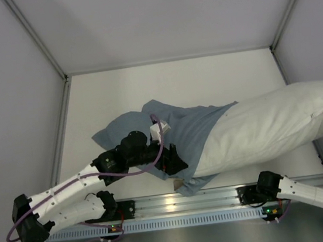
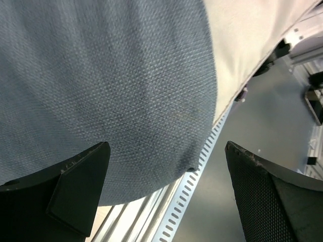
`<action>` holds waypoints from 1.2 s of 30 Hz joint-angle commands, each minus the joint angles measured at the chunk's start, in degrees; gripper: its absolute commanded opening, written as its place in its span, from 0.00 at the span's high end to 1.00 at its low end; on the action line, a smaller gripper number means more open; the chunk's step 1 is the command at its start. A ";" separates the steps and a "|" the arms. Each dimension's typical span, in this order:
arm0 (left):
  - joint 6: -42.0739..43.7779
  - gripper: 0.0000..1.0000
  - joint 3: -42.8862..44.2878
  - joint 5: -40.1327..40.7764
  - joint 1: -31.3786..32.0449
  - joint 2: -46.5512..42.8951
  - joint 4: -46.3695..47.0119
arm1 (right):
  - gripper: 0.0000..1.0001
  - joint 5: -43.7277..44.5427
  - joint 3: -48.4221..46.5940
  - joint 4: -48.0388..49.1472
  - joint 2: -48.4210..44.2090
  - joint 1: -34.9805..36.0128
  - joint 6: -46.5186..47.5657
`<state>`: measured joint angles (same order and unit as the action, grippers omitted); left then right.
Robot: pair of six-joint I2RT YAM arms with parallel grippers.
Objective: Remove the pillowcase from the pillow
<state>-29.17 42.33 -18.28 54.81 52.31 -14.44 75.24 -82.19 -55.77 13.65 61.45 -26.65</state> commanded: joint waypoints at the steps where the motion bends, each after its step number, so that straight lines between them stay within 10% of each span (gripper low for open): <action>1: -3.25 0.01 -2.33 13.86 4.34 2.26 4.94 | 1.00 -1.59 -1.21 3.12 1.20 0.07 -0.94; 24: -0.63 0.01 -18.68 17.49 18.14 -1.35 22.61 | 1.00 -2.20 -1.74 1.10 0.85 0.34 -2.08; 36: 2.18 0.01 -15.87 43.68 21.57 14.56 24.28 | 1.00 -2.56 -3.32 -0.13 1.20 0.25 -2.17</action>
<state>-28.93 24.32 15.77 76.12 64.01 5.91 72.53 -83.40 -57.52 13.65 61.45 -28.14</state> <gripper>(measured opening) 0.990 0.039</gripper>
